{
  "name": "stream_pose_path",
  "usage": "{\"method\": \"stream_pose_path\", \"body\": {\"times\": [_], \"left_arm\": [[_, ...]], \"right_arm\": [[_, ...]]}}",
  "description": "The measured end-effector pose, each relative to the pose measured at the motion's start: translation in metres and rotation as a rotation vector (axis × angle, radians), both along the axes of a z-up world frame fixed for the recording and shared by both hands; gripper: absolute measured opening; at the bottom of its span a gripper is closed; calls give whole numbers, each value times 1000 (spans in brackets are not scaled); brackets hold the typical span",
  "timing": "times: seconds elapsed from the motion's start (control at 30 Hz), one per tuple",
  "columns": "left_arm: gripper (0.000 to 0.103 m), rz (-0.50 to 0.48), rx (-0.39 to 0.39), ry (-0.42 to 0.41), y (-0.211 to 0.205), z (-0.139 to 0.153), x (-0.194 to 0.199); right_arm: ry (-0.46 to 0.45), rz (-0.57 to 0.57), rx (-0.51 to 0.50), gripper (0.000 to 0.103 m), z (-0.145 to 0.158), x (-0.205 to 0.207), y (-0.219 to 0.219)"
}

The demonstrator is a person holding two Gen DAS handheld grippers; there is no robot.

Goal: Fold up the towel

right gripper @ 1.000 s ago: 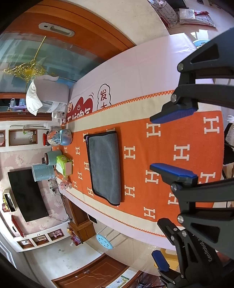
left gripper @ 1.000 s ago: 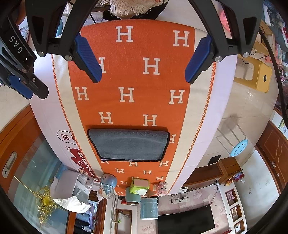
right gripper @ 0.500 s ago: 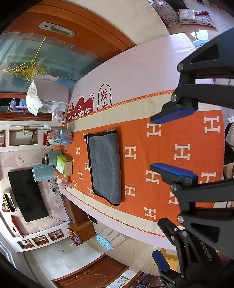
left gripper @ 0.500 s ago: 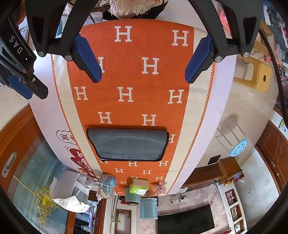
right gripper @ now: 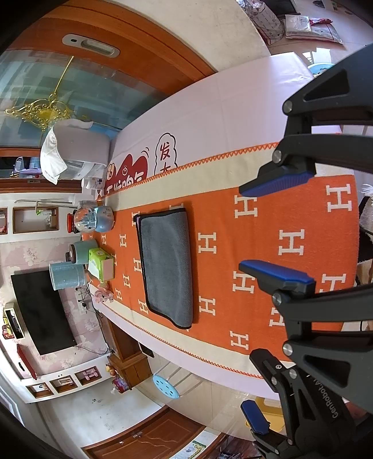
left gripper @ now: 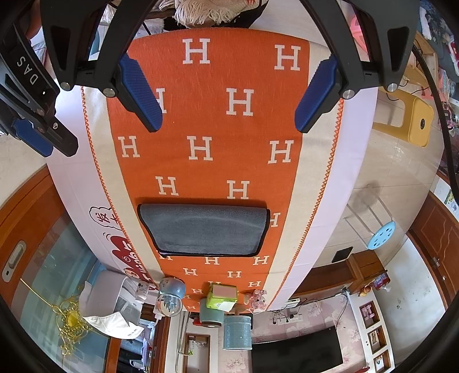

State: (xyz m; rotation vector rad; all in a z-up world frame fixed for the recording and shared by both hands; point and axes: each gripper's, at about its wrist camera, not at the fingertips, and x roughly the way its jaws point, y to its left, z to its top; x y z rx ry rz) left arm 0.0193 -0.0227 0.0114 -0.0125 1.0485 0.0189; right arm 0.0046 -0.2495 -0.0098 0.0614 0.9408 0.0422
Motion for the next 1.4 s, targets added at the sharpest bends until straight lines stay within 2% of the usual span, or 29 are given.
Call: {"method": "stream_pose_path", "body": {"times": [1.4], "left_arm": [[93,0,-1,0,1,0,1]], "right_arm": [[2,0,-3,46,0,3,2]]}}
